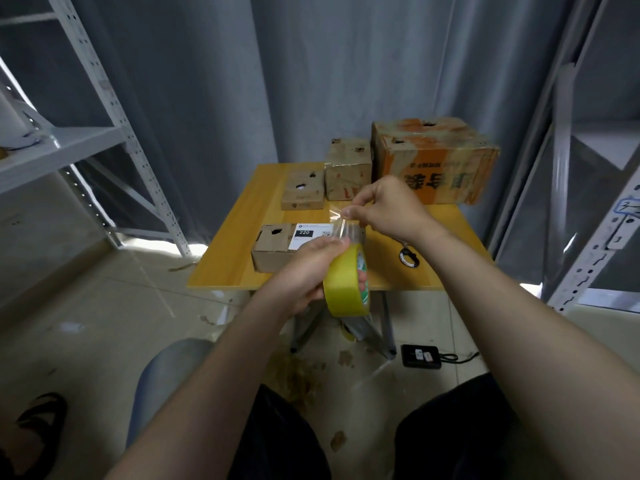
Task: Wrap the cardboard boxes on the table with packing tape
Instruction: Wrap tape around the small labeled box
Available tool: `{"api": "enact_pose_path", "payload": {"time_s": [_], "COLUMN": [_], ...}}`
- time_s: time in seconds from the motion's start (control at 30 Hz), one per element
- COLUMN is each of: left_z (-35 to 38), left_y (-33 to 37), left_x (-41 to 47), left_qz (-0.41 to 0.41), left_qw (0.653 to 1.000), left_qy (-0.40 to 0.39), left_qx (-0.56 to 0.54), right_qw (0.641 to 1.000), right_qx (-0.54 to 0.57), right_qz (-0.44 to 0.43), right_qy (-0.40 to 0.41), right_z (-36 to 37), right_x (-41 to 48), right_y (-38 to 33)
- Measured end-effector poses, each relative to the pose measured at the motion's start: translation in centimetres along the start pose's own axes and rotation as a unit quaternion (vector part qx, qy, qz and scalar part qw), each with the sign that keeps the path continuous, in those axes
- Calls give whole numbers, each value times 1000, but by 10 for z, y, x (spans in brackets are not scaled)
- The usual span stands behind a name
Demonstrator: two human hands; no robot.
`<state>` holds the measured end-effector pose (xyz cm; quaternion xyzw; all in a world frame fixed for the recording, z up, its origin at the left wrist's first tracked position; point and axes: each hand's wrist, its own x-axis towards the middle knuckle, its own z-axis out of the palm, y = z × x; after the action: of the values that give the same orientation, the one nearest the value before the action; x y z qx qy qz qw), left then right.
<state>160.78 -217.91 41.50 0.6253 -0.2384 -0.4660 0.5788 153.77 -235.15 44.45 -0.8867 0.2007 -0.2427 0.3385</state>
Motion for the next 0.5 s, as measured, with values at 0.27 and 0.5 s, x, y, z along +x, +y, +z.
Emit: {"api": "enact_pose_path", "payload": {"time_s": [0.27,0.5], "left_z": [-14,-10], "left_y": [-3,-28], "left_x": [0,-5], "left_qz": [9,-51], "left_qw": [998,994], "left_qy": [-40,-29], "left_qx": [45,94], "right_qw": [993,988], "right_qx": [110,88], "right_qz": [39,57], "right_qy": [10,110], "right_z": [-1,-15], "right_x": [3,30], "right_y": [6,5]}}
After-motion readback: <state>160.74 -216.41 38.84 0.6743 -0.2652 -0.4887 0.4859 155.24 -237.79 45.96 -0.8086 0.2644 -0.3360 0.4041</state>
